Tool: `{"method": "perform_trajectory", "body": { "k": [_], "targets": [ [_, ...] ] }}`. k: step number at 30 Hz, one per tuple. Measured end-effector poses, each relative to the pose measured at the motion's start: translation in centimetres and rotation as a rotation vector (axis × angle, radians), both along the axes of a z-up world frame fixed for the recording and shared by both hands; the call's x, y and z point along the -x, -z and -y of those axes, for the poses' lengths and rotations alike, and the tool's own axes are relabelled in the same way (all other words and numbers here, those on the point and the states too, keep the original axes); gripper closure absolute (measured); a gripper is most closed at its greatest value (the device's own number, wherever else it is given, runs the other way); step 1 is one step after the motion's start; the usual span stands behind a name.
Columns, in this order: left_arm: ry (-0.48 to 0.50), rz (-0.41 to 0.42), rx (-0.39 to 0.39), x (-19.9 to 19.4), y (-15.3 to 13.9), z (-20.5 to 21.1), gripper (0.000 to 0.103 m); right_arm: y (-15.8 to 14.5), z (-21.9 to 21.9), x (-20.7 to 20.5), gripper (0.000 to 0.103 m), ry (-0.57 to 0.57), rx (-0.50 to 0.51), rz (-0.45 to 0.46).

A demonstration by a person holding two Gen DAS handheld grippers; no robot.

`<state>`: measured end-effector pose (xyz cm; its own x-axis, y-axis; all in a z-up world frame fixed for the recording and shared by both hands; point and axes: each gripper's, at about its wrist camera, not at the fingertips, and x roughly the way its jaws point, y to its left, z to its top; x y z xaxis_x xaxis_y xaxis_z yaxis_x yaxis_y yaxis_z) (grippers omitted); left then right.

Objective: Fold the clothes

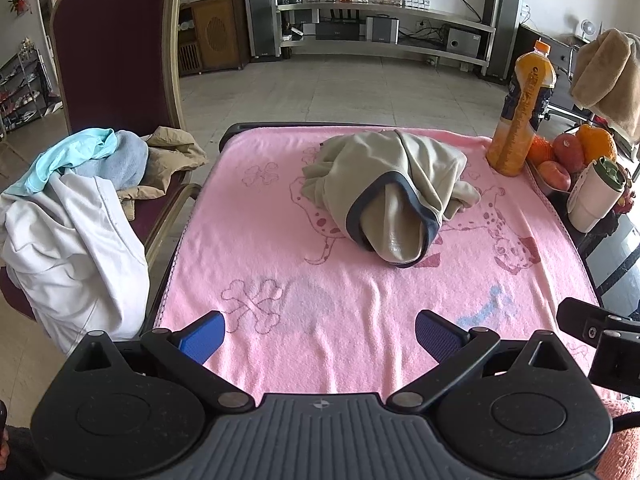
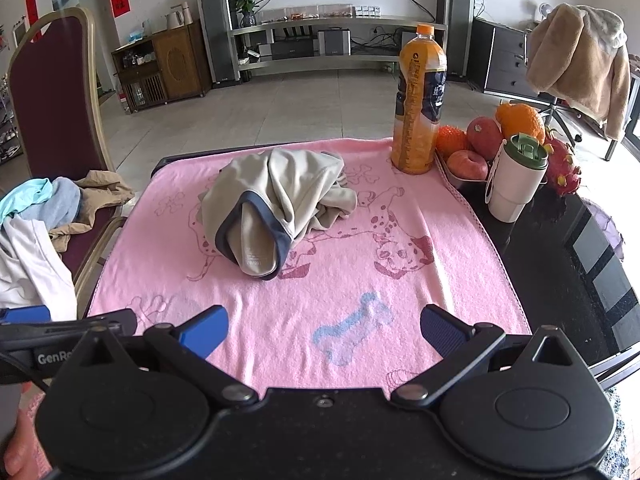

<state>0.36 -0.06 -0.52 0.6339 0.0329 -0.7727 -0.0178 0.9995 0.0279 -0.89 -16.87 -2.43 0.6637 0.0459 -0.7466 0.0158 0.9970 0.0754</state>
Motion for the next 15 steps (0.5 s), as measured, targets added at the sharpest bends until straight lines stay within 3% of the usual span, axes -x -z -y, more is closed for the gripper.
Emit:
{"method": "perform_trajectory", "body": {
  "k": [15],
  "targets": [
    [-0.005, -0.006, -0.001, 0.04, 0.01, 0.06, 0.001, 0.07, 0.05, 0.11, 0.000, 0.002, -0.008, -0.004]
  ]
}}
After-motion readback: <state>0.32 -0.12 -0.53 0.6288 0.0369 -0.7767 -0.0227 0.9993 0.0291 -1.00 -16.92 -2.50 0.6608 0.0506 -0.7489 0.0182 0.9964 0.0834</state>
